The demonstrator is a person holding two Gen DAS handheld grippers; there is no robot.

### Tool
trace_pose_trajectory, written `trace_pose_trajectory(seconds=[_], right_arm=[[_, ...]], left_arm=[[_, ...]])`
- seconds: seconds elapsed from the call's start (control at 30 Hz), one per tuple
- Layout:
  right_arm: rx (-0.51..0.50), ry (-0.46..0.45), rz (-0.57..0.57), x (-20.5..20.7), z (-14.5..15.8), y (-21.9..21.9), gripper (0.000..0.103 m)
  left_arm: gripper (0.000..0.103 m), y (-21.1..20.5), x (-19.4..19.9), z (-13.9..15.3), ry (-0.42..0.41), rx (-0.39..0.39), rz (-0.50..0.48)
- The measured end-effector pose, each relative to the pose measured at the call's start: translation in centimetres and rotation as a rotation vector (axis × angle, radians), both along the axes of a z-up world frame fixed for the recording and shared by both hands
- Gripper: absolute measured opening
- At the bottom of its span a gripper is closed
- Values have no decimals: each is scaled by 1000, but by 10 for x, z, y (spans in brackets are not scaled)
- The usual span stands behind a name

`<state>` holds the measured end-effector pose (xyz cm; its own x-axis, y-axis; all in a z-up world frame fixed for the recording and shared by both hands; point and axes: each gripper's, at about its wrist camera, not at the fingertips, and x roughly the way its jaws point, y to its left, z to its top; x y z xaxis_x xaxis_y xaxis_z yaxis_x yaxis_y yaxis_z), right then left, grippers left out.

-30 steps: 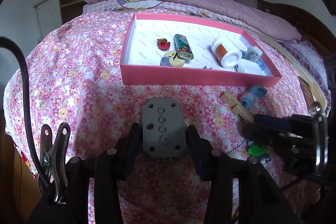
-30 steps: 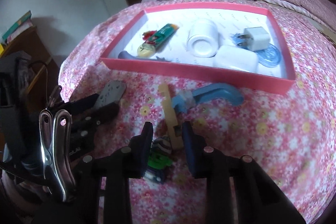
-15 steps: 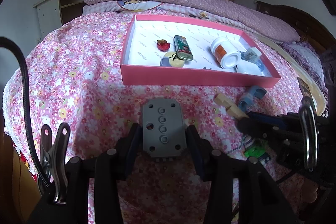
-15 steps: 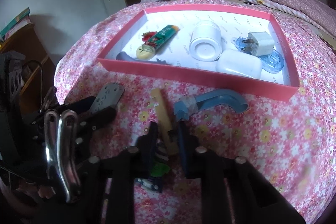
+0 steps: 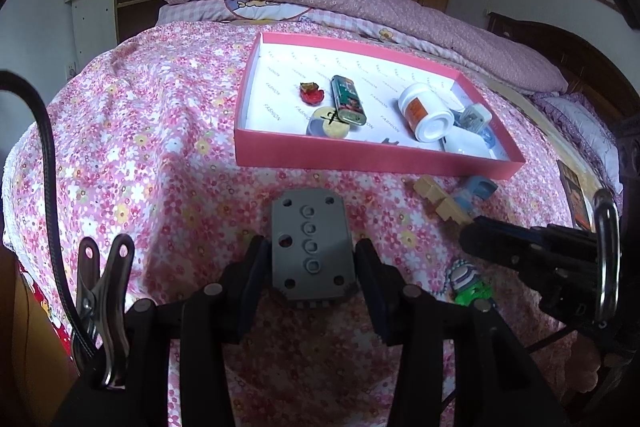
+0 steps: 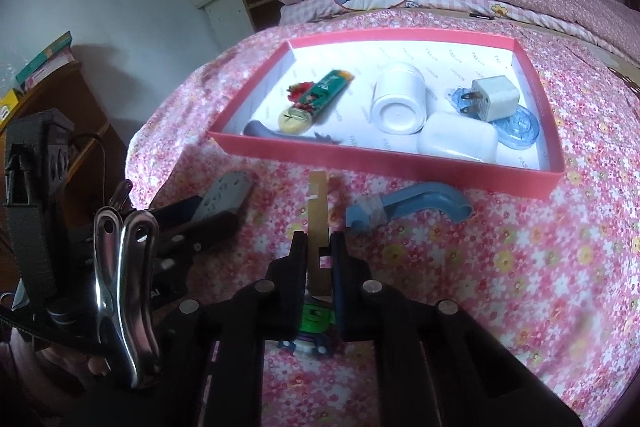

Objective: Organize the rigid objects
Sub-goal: 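Carry the grey plate and wooden clothespin into the pink box and release both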

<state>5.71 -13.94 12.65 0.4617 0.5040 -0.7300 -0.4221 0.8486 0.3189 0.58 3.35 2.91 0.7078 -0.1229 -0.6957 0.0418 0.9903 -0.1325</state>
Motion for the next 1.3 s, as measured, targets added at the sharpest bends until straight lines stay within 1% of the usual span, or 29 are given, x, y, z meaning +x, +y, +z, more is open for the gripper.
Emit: trace_pose_trajectory(seconds=[0.4,0.63,0.97,1.13,1.3], right_arm=[[58,-14,-23,-6,11,-16,12],[75,-33,-41,-2,19,-25,12],[64,-64,-60,12,29,-31,12],[59,-80,-75,25,33,-36,12],[62,-92,-89,39,38,-39,12]], left_arm=[[47,1,-2,14,-23,-22,-14],[47,-2,7,29,-51,-4,-22],[47,-10,37,52,-84,12,-34],[47,-16,55,57,-94,14,-39],[47,-23,78,60,-95,37,-50]])
